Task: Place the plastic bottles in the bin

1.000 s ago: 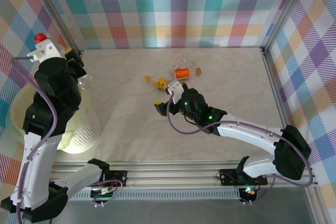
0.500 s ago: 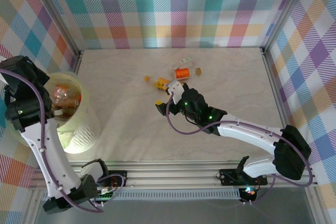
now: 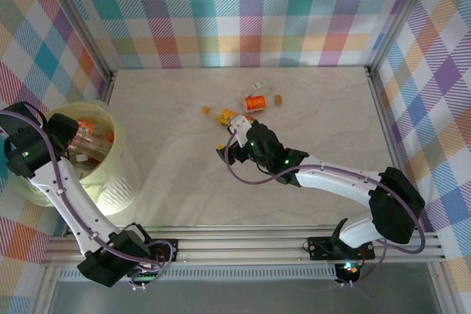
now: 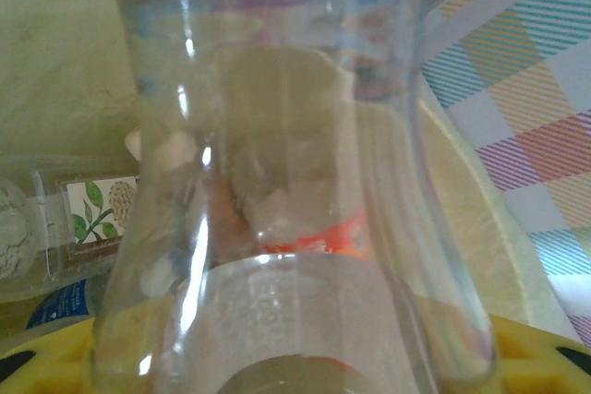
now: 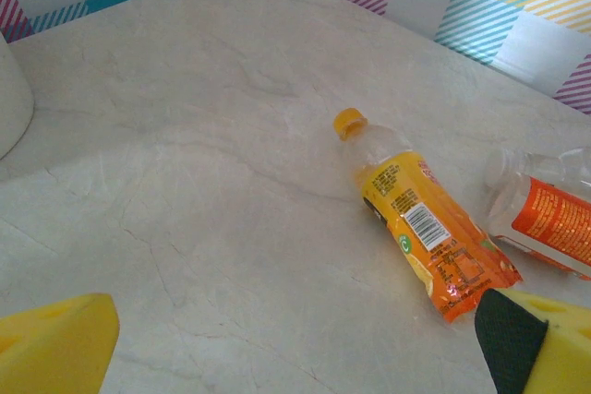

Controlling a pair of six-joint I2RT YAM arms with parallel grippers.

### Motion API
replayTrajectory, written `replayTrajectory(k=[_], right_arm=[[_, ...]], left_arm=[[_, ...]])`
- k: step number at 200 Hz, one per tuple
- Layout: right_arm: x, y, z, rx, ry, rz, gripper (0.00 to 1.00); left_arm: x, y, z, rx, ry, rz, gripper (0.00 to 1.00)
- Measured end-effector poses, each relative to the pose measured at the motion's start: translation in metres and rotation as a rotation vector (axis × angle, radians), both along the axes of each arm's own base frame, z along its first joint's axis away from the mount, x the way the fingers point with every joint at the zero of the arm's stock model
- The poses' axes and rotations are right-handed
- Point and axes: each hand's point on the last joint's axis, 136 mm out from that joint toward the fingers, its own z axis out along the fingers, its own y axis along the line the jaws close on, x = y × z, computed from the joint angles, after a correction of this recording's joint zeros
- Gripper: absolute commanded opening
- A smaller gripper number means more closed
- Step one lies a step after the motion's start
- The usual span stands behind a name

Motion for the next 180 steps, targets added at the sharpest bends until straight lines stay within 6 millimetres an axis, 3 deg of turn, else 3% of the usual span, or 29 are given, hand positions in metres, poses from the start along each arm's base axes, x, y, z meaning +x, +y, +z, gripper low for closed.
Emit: replayTrajectory(k=[61, 101, 123, 180], right_arm=[[0.002, 0.001, 0.002, 0.017, 0.012, -0.009, 1.0], [0.003, 0.001, 0.0, 0.013, 0.016, -0.012, 1.0], [0.003, 0.0, 0.0, 0.021, 0.022, -0.018, 1.0], [0.025, -0.021, 0.001, 0.133, 0.101, -0.178, 1.0]], left_arm=[[-0.017, 0.006, -0.024, 0.015, 0.082, 0.062, 0.58], [-0.025, 0.009, -0.035, 0.013, 0.125, 0.097, 0.75], [-0.029, 0.01, -0.033, 0.024, 0.128, 0.112, 0.86], [-0.044, 0.0, -0.003, 0.097, 0.06, 0.131, 0.95]])
